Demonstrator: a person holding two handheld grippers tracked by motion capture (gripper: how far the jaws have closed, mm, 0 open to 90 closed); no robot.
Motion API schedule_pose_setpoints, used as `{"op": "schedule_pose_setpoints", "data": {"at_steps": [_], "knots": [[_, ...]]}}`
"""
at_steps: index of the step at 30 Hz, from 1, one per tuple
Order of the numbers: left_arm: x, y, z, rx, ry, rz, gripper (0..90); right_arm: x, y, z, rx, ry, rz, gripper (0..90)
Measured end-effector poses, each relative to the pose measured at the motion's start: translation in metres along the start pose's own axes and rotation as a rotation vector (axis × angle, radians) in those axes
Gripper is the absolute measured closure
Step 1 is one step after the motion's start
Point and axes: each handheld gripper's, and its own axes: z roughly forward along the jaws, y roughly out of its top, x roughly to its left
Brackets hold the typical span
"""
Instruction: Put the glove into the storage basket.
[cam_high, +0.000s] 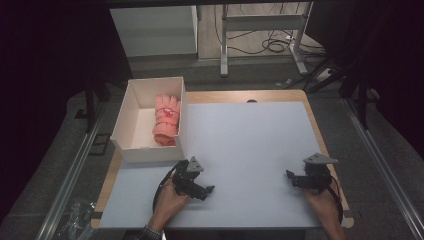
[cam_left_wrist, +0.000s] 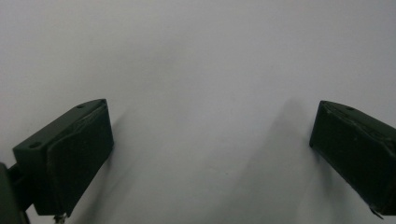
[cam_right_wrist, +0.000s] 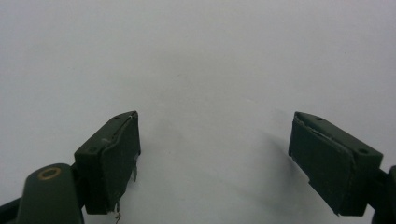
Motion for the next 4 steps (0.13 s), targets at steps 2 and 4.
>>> {"op": "schedule_pose_setpoints", "data": {"at_steps": [2, 4], "knots": [[-0.0001, 0.0000, 0.0001, 0.001, 0.000, 0.000, 0.0, 0.0000, -0.0001, 0.0000, 0.000, 0.000, -0.001, 16.9], [-0.0002, 0.0000, 0.0001, 0.001, 0.002, 0.001, 0.0, -0.0003, -0.0001, 0.0001, 0.001, 0.002, 0.002, 16.9]]}}
